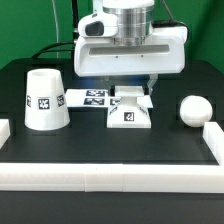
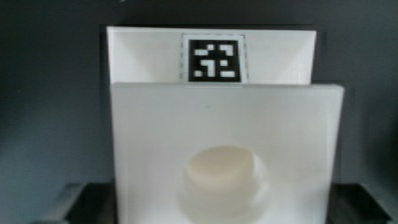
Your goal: Assemble lamp
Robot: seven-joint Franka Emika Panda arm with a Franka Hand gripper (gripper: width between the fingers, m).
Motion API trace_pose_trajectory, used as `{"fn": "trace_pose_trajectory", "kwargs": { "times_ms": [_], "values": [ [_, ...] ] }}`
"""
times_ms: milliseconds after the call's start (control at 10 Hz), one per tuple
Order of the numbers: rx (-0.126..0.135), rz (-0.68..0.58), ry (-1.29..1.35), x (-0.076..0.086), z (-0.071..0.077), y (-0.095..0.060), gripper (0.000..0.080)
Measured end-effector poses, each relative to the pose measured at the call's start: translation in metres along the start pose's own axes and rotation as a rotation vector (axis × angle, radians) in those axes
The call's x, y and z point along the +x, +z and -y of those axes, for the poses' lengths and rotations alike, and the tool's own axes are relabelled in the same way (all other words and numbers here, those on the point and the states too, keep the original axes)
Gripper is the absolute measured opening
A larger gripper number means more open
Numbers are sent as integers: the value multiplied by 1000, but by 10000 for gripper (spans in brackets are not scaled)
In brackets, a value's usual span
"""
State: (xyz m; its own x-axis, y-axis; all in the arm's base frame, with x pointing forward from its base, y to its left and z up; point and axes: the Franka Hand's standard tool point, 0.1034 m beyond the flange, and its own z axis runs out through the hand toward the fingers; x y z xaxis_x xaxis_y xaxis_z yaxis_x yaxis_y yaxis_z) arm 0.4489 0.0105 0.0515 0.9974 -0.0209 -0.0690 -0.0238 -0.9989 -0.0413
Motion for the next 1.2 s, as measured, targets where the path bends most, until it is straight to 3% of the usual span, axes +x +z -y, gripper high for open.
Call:
{"fn": "trace_pose_trajectory", "kwargs": {
  "times_ms": [100, 800, 1200],
  "values": [
    [0, 0, 0, 0, 0, 0, 532],
    [0, 0, 0, 1, 0, 0, 534],
    [8, -51, -21, 52, 15, -4, 534]
  ]
}}
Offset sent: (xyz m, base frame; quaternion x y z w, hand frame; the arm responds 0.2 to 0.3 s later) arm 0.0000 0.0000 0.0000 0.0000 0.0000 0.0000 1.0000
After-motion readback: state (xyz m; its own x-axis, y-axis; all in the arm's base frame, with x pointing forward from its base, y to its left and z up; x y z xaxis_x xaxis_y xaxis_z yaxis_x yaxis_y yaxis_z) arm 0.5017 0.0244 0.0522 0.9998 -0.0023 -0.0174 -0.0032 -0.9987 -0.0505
